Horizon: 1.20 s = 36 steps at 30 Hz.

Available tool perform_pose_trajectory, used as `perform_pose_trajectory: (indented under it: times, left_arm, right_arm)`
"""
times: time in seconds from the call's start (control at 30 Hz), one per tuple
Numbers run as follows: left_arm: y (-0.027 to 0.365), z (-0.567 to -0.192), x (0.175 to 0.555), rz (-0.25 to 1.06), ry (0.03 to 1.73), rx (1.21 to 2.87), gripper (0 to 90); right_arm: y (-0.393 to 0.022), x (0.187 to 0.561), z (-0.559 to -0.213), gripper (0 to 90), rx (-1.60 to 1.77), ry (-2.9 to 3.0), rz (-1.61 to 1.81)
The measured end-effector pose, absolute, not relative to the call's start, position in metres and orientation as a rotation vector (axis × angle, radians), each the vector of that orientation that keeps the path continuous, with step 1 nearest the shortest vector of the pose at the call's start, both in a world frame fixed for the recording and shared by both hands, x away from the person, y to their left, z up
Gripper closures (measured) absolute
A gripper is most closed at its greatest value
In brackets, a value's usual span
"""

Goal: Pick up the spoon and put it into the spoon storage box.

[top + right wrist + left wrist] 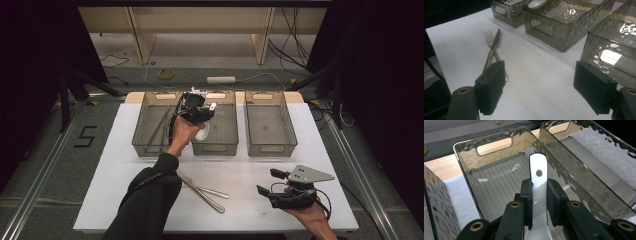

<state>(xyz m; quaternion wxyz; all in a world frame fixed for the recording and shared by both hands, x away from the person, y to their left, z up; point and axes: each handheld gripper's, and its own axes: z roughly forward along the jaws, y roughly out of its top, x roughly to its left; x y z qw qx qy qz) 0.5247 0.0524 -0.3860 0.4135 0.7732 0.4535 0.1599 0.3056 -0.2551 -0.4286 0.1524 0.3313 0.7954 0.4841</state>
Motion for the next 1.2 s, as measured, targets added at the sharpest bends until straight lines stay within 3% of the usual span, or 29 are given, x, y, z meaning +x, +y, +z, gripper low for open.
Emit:
perform_pose_trajectory:
  times: [0.2,0.3,0.67,1.07,1.2]
  left_arm:
    - [0.055,-0.390,0.527,0.376,1.167,1.920,72.2]
    - [0.055,-0.388,0.527,0.351,1.183,1.932,55.4]
    - [0.073,-0.370,0.502,0.286,1.124,1.994,32.7]
    - [0.103,-0.366,0.445,0.241,0.967,2.100,26.0]
    - [0.101,-0.375,0.427,0.240,0.883,2.213,24.0]
  right_arm:
    - [-0.255,0.306,-0.429,26.4,0.950,2.282,1.391]
    - [-0.255,0.305,-0.429,26.4,0.950,2.282,1.390]
    - [-0.253,0.306,-0.430,26.4,0.942,2.298,1.379]
    - [-0.250,0.307,-0.431,26.4,0.953,2.307,1.367]
    - [-0.249,0.307,-0.431,26.4,0.946,2.310,1.364]
